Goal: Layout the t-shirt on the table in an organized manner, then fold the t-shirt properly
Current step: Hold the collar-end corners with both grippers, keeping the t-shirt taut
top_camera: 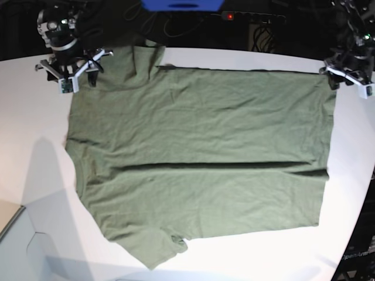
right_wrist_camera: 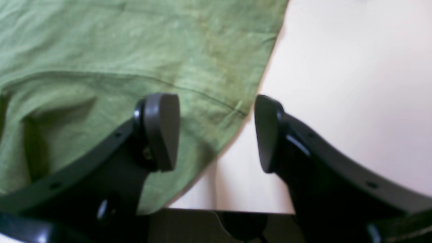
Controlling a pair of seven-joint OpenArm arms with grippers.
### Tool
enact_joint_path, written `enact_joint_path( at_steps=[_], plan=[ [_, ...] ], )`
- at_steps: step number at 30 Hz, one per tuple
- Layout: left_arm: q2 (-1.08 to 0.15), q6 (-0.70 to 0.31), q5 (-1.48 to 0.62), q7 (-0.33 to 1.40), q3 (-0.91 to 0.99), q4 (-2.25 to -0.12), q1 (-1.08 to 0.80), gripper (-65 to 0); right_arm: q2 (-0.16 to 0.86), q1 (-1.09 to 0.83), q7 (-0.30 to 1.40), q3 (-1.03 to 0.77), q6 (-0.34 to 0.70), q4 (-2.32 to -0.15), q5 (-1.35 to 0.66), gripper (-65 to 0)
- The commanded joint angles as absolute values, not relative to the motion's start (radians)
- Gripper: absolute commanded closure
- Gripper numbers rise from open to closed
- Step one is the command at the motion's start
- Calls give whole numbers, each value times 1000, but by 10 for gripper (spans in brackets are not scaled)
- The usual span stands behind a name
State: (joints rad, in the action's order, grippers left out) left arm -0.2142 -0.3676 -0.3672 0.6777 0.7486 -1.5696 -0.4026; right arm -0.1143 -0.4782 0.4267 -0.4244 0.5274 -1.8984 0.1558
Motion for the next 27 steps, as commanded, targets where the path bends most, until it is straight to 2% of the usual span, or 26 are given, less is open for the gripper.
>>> enact_joint_path(
  at_steps=[1,6,16,17,19,22,27],
  plan=[
    [-228,-363,-363,667,754,-1561,-400,-300,-113,-490,401,-427,532,-1919,145,-351],
    [-228,-363,-355,667,754,-1489,-360,-299,-113,-495,400,-427,532,-1919,143,-351],
    [-229,-363,-354,667,693,-1483,-361,-285,-111,-498,404,-427,532,-1919,143,-351],
    [-229,-363,-354,667,693,-1483,-363,-254,-111,-498,406,-427,532,-1919,143,-351],
    [-228,-363,-354,667,693,-1481,-361,-135,-111,-512,401,-426,547,-1919,143,-351],
    [-228,-364,-361,667,693,-1469,-360,-7,-116,-524,400,-427,638,-1919,143,-350],
    [-228,-364,-361,667,693,-1474,-360,-1,-157,-526,406,-469,698,-1919,143,-350]
  ],
)
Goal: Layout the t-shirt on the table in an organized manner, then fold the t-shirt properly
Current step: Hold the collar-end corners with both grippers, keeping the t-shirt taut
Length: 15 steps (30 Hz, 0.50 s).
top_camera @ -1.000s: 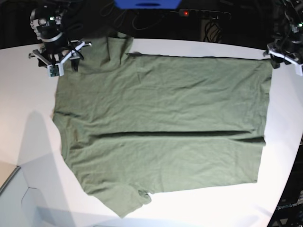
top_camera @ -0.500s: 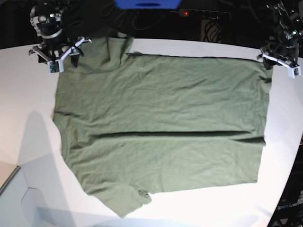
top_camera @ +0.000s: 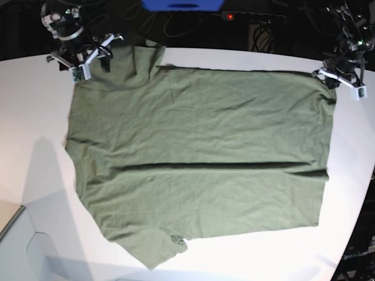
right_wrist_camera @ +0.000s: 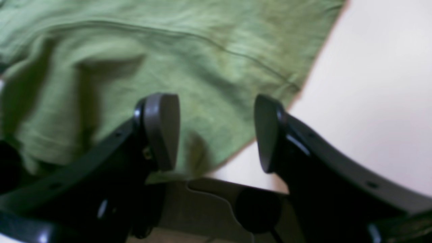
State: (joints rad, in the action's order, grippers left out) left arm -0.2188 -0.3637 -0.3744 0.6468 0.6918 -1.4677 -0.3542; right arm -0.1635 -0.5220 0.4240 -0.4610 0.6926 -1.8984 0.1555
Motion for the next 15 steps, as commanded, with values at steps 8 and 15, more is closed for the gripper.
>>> enact_joint_path(
  at_steps=[8,15],
  plan=[
    [-228,-364,-361,667,694,-1471,-358,-1,-157,-552,409,-466,698,-1916,125,-350],
    [-228,-364,-363,667,696,-1480,-358,-1,-157,-558,446,-472,698,-1883,77,-350]
  ],
)
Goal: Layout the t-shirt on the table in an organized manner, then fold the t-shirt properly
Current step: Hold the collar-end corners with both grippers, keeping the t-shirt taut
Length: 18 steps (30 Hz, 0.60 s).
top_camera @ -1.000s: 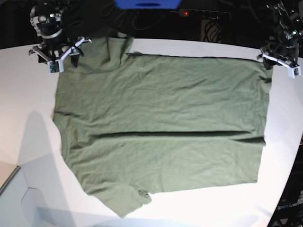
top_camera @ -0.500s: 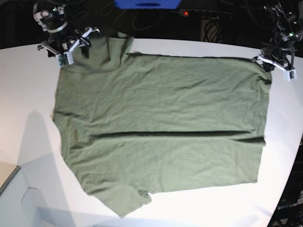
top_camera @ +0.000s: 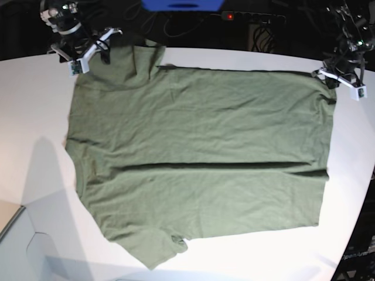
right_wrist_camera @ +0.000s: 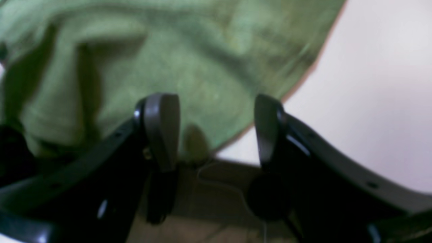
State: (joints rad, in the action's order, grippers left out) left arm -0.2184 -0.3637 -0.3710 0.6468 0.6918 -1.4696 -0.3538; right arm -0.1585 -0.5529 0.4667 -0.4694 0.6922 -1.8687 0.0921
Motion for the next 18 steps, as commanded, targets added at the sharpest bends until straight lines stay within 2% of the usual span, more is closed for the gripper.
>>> enact_joint_path(
  at_steps=[1,13,15,18],
  plan=[
    [-228,-364,-363,667,696,-1480,-358,-1,-157,-558,450,-472,698,-1879,77,-350],
    [-228,-364,-363,667,699,-1481,-358,-1,-157,-556,449,-466,698,-1802,79,-346],
    [-228,-364,-363,667,699,-1481,-358,-1,-157,-556,449,-464,698,-1796,81,-308],
    [-228,-364,-363,667,700,-1481,-358,-1,-157,-556,449,-464,698,-1790,81,-185]
  ],
)
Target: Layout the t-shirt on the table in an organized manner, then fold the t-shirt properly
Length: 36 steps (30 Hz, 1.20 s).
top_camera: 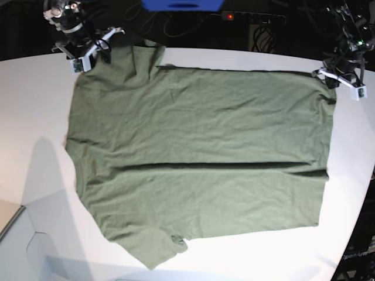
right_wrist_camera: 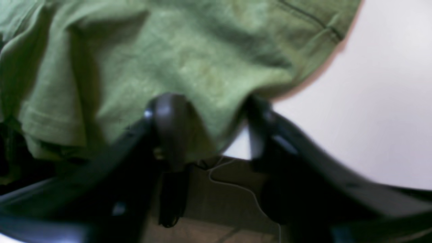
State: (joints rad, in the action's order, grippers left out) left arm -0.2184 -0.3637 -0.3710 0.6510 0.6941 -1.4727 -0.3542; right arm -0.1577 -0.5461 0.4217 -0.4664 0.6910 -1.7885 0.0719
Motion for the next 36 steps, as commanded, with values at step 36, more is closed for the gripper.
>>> enact_joint_path(
  at_steps=[36],
  plan=[
    [-236,-364,-363,676,803,-1604,-328,-1,-157,-496,450,-421,698,-2002,13,0]
  ],
)
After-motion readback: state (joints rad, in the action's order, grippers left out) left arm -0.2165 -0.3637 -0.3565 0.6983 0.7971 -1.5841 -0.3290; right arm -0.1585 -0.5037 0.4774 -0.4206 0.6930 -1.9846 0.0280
